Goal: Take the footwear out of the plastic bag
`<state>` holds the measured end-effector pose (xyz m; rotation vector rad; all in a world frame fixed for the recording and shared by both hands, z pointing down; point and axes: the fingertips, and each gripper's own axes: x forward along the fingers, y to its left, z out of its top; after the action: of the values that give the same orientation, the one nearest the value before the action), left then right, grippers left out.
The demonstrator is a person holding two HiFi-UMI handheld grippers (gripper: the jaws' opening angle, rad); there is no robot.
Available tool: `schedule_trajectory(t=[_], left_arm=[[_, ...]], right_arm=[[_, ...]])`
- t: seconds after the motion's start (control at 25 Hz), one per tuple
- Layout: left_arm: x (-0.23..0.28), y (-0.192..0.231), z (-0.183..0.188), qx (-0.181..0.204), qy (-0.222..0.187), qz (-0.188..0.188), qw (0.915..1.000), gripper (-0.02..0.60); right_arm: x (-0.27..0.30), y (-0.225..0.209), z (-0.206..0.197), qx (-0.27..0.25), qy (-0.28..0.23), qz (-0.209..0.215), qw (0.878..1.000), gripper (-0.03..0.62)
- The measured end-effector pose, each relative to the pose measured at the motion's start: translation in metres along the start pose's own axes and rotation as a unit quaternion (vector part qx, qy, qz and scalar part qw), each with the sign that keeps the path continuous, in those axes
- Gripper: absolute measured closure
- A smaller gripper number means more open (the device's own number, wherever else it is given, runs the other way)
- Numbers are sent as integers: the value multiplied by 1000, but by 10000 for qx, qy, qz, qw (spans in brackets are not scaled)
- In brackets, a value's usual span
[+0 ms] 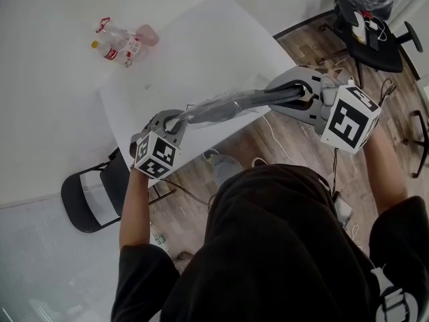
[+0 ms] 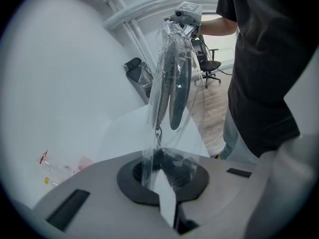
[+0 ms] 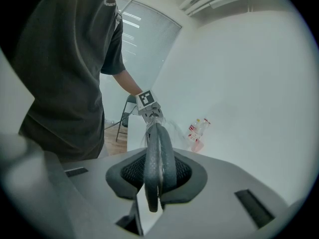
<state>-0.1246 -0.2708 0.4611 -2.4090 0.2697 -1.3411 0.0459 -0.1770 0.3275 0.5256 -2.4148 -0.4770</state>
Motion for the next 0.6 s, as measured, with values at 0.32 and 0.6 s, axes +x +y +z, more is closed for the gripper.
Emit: schedule_trajectory(t=[0.32,0.6], left_arm=[[-1,2,-7,-97,45,38,9999,558],[-2,0,-14,-183,92,50,9998,558]], right_arm=[[-4,-4,0,65,-112,8,9999,516],[-9,-6,-1,54,-158,14,9999,516]])
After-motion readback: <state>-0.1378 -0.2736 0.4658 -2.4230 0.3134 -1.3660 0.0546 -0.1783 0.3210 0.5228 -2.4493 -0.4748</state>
